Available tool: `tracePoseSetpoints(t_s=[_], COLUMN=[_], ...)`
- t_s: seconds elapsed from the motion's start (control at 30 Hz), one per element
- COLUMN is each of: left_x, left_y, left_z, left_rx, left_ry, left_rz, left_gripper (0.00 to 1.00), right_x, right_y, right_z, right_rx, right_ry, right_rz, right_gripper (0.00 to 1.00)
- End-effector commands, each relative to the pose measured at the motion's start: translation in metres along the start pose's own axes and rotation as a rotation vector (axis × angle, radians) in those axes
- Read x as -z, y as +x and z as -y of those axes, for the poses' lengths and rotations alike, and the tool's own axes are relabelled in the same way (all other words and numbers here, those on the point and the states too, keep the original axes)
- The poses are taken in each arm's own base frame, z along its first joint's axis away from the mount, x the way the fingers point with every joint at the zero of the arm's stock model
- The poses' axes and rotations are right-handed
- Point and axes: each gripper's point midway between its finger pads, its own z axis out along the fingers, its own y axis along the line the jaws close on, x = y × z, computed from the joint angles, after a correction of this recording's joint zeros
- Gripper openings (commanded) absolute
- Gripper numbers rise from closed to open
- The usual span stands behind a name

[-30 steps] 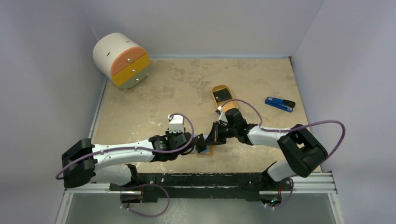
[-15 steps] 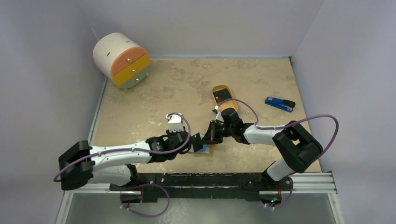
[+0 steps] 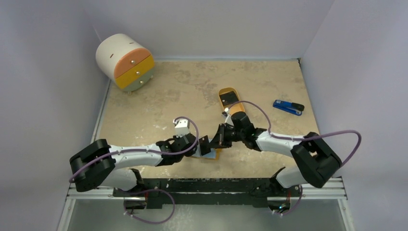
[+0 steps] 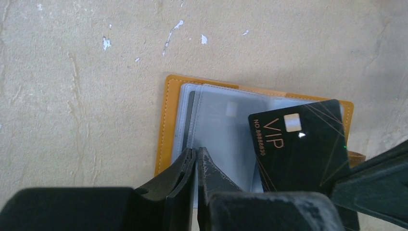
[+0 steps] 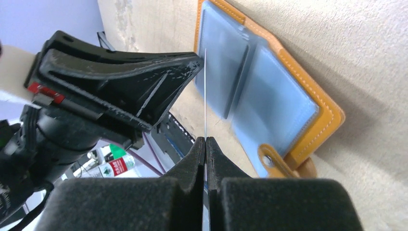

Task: Put the credit cards into the card holder
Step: Turn over the card slot in the card holder, then insert the credit card into the card holder.

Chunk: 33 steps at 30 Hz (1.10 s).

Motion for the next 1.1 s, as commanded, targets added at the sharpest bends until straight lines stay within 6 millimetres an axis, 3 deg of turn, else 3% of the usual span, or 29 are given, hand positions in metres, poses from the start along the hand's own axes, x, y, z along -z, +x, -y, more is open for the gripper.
tracePoseSetpoints(t_s=[0.0,0.2,0.5,0.8,1.07], left_x=[-0.006,-0.009,-0.006,-0.004,-0.003], left_y=[0.007,0.016,0.015,0.019,0.021], left_z=[-0.004,-0.014,-0.018,-0.027,-0.03], left_rx=[0.009,0.014,0.027,0.036,0.038], left_ry=[-0.003,-0.027,-0.033,-0.051,-0.053], left_rz=[-0.003,-0.018,-0.008,-0.015,-0.021], left_gripper=[0.04,0.02,0.01,0.0,0.0], right_x=[0.014,0.02,0.015,0.015,0.01], right_y=[0.0,0.008,0.019,0.026,0.02], right_z=[0.0,0.008,0.023,0.026,0.015], right_rx=[0.005,-0.02,-0.07,-0.082,-0.08], right_ry=[0.021,0.041,0.071,0.054,-0.023], right_rz=[0.054,0.059,0.022,0.006,0.027], right_gripper=[0.0,0.0,0.0,0.0,0.0])
